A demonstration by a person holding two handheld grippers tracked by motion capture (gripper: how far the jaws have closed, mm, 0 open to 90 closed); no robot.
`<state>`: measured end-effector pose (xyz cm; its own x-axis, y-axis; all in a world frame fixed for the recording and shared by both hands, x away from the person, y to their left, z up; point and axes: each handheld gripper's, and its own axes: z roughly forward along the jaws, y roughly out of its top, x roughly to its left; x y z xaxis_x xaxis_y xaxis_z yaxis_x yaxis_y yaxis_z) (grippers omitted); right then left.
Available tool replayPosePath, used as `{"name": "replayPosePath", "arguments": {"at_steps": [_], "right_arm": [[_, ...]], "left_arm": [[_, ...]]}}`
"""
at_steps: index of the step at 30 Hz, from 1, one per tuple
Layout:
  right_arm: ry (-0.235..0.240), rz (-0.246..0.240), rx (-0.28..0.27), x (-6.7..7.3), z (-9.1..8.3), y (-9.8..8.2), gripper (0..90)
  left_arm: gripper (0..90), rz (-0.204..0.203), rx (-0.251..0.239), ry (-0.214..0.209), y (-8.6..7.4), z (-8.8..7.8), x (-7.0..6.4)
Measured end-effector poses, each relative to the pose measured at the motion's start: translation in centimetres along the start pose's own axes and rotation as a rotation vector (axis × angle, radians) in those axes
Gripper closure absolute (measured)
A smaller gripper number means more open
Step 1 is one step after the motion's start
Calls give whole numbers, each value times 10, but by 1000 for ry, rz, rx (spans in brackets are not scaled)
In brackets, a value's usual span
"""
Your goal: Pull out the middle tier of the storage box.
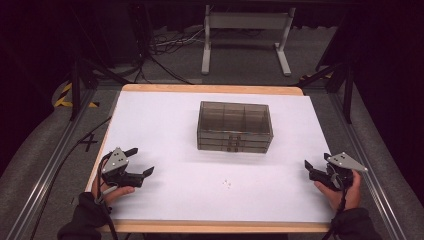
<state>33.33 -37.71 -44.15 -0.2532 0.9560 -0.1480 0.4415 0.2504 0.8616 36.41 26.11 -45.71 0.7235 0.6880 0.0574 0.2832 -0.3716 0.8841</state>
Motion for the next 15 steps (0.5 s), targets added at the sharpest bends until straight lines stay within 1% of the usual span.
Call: {"name": "replayPosePath", "arguments": {"at_steps": [1,3,4,5,6,7,8,11,13,14,15], "right_arm": [[0,0,0,0,0,0,252],[-2,6,-6,-1,-1,0,268],[-6,14,-11,-1,-2,0,281],[-4,19,-12,-2,-2,0,303],[-8,18,-11,-2,-2,0,321],[-14,19,-8,-2,-3,0,344],[-13,18,-10,-2,-3,1,351],[-11,14,-28,-1,-7,4,376],[-6,25,-36,2,-10,7,376],[-8,18,-42,4,-11,9,378],[-17,9,-38,7,-11,11,392]], "left_arm": [[128,0,0,0,0,0,0],[133,0,21,7,1,2,0],[148,-11,33,4,2,3,0],[154,2,34,12,3,3,1],[162,9,34,24,4,4,1],[170,12,37,25,5,4,2],[180,15,27,33,6,5,3],[215,3,19,20,15,4,6],[260,11,3,8,23,4,7],[286,10,-1,2,28,4,8],[312,8,-8,2,32,5,8]]}}
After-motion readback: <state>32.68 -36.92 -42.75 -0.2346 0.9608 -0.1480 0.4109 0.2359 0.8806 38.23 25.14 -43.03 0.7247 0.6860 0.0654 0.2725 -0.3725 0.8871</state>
